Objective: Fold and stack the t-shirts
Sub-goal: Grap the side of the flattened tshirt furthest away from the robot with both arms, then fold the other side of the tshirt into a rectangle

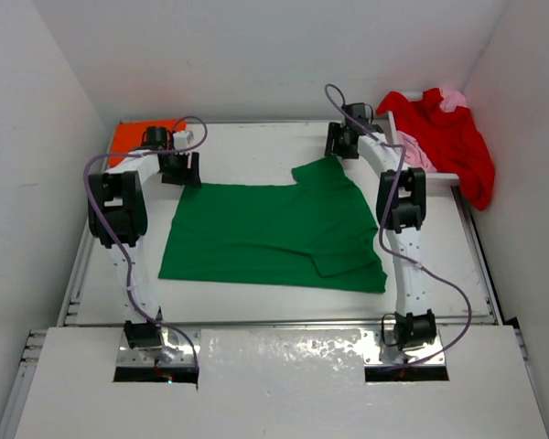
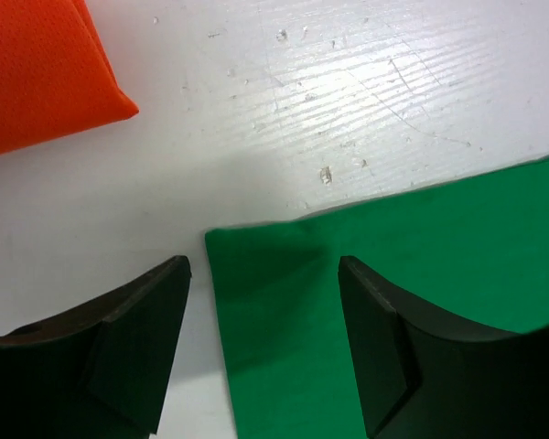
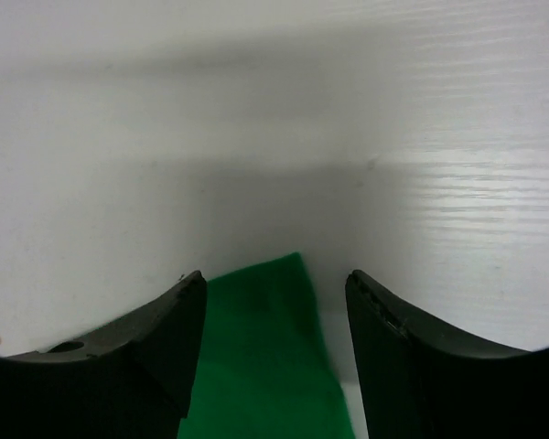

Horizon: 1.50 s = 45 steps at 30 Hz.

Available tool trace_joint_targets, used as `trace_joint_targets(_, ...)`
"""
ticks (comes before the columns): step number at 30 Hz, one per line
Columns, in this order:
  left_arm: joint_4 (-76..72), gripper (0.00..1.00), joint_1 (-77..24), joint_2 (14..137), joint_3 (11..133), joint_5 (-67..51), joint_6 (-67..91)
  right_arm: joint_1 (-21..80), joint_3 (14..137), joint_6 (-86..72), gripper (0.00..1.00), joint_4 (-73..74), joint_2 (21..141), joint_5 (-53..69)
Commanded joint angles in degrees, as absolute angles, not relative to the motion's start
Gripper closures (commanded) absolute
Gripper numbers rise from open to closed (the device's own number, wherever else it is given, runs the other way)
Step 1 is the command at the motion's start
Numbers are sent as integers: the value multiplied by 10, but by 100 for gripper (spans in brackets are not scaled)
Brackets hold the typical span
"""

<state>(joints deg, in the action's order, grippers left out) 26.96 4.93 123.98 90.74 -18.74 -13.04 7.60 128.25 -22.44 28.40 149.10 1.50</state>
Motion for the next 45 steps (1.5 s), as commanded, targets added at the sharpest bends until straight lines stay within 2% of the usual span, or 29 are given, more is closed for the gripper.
trace_joint_targets(1,258,36,47,1253,901,-206,-114,103,1253,-225,40,297,1503,9)
trace_joint_targets(2,259,36,43,1254,899,-200,-124,102,1257,-228,42,298,1509,11)
trace_joint_targets(4,272,38,33,1256,897,-183,-138,102,1270,-234,58,298,1516,11)
trace_joint_targets(5,273,44,33,1259,894,-178,-141,102,1270,-236,64,293,1515,11)
trace_joint_targets(6,272,51,32,1259,892,-178,-142,102,1268,-238,75,289,1513,14)
trace_joint_targets(7,271,62,33,1260,890,-178,-143,101,1265,-241,81,280,1510,17)
trace_joint_targets(8,272,88,33,1260,890,-179,-145,100,1253,-243,87,276,1500,20)
trace_joint_targets(9,276,97,33,1259,891,-185,-148,99,1245,-245,100,272,1494,29)
trace_joint_targets(10,279,100,33,1258,890,-187,-152,98,1235,-246,100,267,1485,35)
trace_joint_targets(13,281,100,34,1220,882,-185,-184,91,1179,-251,100,230,1429,59)
trace_joint_targets(19,246,100,34,1085,789,-174,-278,76,911,-279,100,72,1189,124)
trace_joint_targets(22,264,100,33,1035,764,-174,-310,68,736,-314,100,9,1066,141)
trace_joint_targets(28,280,100,33,952,684,-179,-351,65,514,-352,100,-35,883,149)
trace_joint_targets(33,294,100,33,907,631,-203,-392,64,407,-345,100,-16,789,142)
trace_joint_targets(42,299,100,33,851,531,-156,-448,64,306,-327,100,5,722,136)
trace_joint_targets(44,301,93,33,852,523,-165,-456,65,296,-336,100,-10,729,145)
trace_joint_targets(45,306,83,33,853,524,-168,-460,65,289,-340,100,-24,735,156)
